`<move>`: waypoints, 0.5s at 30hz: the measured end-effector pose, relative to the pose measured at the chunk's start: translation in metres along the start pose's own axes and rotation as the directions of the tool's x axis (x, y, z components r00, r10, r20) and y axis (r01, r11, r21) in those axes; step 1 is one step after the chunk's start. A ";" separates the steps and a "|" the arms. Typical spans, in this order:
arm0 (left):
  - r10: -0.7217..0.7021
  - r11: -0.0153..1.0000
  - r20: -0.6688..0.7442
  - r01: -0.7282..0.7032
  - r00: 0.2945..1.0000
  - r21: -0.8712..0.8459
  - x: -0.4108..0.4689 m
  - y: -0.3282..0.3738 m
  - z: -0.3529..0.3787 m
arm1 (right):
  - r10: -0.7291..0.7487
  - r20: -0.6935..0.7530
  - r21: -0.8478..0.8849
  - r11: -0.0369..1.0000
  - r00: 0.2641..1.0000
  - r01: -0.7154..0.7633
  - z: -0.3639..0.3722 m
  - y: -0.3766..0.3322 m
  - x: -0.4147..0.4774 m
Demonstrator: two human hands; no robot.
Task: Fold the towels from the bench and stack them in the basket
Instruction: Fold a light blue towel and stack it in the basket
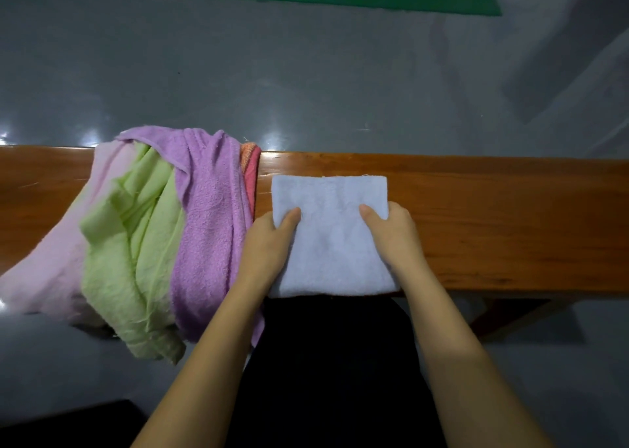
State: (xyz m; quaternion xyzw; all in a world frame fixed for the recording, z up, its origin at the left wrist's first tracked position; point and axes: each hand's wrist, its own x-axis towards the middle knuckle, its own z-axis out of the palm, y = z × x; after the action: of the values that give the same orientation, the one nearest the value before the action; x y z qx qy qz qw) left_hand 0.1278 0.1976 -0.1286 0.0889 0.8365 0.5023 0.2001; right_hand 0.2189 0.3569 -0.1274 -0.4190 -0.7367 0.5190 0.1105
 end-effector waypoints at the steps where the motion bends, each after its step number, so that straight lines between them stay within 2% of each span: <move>1: 0.019 1.000 0.003 -0.019 1.000 -0.023 -0.002 0.003 0.000 | -0.034 -0.012 0.024 0.999 0.999 0.035 -0.002 0.001 -0.004; 8: 0.223 0.973 0.091 -0.217 0.970 -0.074 -0.026 0.046 0.017 | -0.173 -0.214 0.122 0.972 0.961 0.202 -0.051 -0.001 -0.041; 12: 0.334 0.942 0.191 -0.321 0.923 -0.096 -0.058 0.082 0.033 | -0.214 -0.354 0.108 0.958 0.911 0.267 -0.098 0.002 -0.066; 15: 0.429 0.903 0.272 -0.404 0.862 -0.144 -0.084 0.104 0.050 | -0.201 -0.426 0.119 0.954 0.882 0.275 -0.136 0.008 -0.091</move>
State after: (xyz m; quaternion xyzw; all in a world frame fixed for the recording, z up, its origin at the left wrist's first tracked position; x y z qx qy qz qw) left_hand 0.2201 0.2587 -0.0373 0.3337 0.7363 0.5484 0.2140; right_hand 0.3613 0.3831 -0.0504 -0.4129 -0.6945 0.4652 0.3617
